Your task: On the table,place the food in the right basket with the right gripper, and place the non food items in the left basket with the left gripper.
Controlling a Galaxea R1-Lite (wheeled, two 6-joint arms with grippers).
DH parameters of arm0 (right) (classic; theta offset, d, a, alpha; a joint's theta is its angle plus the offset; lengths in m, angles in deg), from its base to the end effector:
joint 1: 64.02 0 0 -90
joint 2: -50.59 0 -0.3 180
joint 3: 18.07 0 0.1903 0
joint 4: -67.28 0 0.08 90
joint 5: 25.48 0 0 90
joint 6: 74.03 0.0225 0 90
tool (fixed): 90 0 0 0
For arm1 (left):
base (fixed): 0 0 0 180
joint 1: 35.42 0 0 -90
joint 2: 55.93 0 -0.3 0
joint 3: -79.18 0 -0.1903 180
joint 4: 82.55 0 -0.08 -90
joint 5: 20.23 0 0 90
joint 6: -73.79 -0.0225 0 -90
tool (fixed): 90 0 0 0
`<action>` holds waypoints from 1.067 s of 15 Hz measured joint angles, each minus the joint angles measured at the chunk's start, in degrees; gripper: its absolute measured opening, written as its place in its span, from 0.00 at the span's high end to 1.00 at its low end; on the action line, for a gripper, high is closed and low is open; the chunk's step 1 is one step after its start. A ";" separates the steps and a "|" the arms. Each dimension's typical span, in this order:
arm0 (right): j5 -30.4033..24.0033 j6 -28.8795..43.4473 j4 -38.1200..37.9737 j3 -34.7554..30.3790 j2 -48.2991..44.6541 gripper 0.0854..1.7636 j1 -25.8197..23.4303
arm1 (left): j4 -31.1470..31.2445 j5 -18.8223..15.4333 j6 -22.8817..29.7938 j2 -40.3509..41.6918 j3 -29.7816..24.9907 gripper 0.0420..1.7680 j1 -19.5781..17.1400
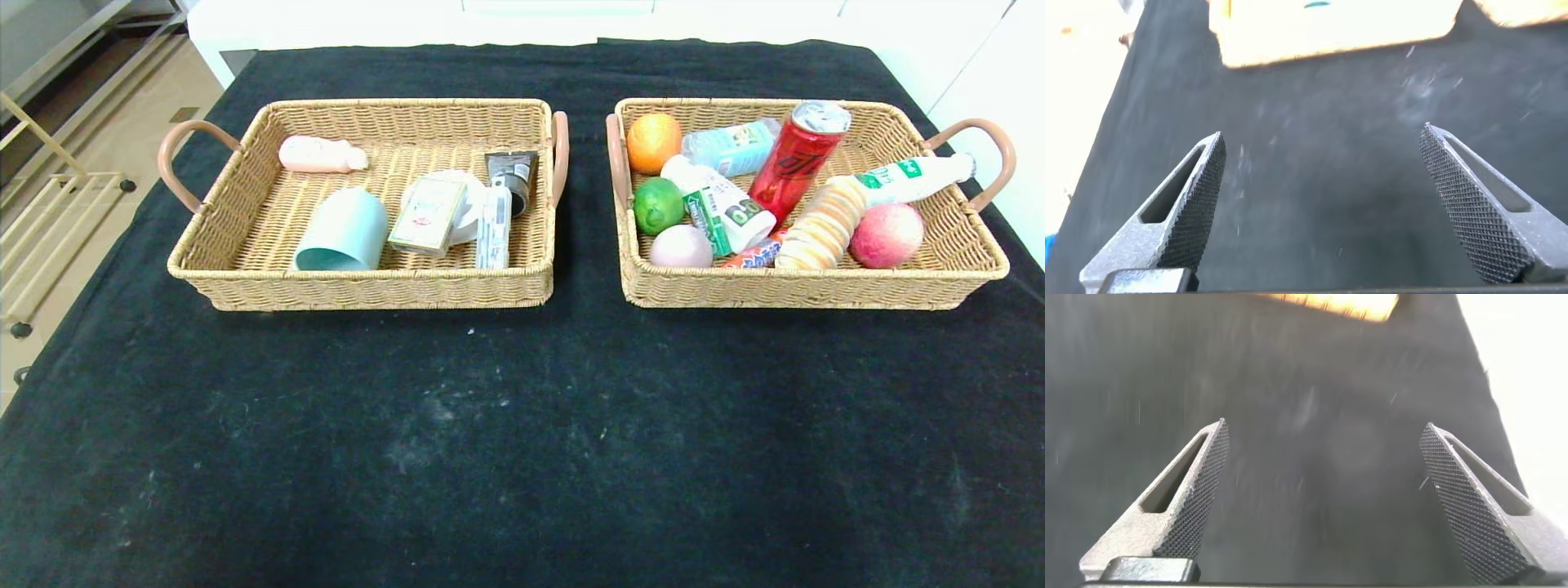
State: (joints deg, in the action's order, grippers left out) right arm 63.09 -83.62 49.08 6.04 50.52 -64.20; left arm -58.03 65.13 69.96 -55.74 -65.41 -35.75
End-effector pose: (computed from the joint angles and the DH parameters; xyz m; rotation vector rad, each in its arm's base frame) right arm -0.0245 0.0006 0.0883 -0.1687 -0.1059 0.0130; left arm -0.0447 -0.0021 0.1295 0.0750 -0.1957 -0.0685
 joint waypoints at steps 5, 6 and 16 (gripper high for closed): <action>-0.39 3.86 -4.64 -0.69 0.00 0.03 0.00 | -1.22 1.69 -2.01 0.00 -8.17 0.03 0.00; -0.15 4.63 -4.71 -0.72 0.00 0.03 0.02 | -1.78 2.24 -2.32 0.00 -9.40 0.03 0.00; 0.55 8.56 -4.75 -0.74 0.00 0.03 0.18 | -0.71 4.19 2.82 0.00 -12.04 0.03 0.02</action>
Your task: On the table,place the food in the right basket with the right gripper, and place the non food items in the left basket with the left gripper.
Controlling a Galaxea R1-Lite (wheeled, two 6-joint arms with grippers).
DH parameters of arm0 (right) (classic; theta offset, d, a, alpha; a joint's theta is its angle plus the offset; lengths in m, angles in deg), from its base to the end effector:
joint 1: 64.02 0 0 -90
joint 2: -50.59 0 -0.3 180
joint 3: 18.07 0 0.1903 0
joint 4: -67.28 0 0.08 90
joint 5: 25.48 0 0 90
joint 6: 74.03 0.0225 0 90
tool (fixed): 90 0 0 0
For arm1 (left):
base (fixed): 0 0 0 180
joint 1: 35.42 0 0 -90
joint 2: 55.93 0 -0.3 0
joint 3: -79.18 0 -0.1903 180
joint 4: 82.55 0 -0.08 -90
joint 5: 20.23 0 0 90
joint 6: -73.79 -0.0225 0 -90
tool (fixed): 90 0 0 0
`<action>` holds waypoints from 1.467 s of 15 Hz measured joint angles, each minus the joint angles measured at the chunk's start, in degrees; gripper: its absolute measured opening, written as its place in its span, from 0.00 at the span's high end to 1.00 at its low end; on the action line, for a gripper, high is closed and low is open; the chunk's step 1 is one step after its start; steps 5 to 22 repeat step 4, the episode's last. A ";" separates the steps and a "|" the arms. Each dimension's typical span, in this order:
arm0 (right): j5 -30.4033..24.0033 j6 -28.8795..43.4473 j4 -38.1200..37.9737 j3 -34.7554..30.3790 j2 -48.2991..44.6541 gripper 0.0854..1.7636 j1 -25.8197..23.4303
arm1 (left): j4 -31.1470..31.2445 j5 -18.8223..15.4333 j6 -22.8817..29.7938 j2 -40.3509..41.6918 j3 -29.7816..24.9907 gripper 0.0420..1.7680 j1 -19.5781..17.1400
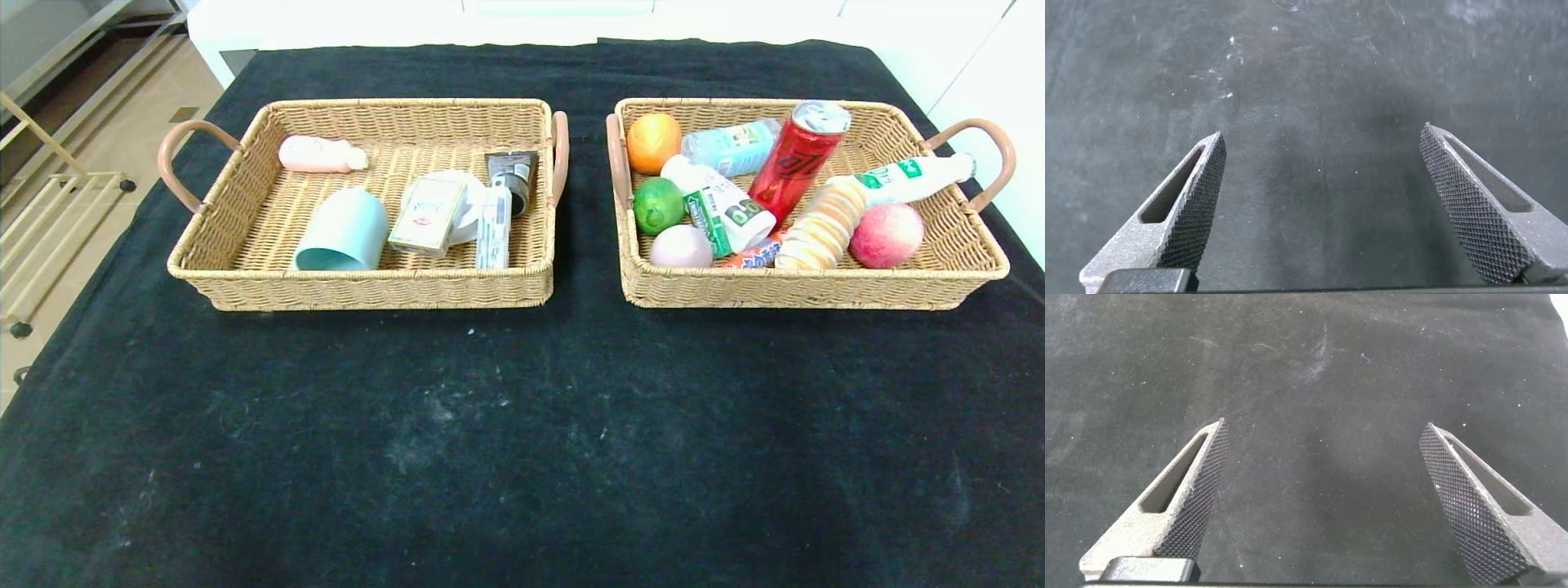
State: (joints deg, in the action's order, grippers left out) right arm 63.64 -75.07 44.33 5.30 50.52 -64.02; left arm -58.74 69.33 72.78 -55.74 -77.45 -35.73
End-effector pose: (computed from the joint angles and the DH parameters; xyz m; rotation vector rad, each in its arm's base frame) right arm -0.0229 0.0003 0.0762 -0.0182 -0.0087 0.0153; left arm -0.0231 -0.0003 0.0746 0.0176 0.0043 -0.0023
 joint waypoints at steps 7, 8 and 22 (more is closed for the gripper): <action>0.11 0.22 0.00 0.00 0.00 0.03 0.00 | -0.02 0.39 1.06 -0.02 0.00 0.03 0.04; 0.11 0.22 0.00 0.00 0.00 0.03 0.00 | -0.02 0.39 1.06 -0.02 0.00 0.03 0.04; 0.11 0.22 0.00 0.00 0.00 0.03 0.00 | -0.02 0.39 1.06 -0.02 0.00 0.03 0.04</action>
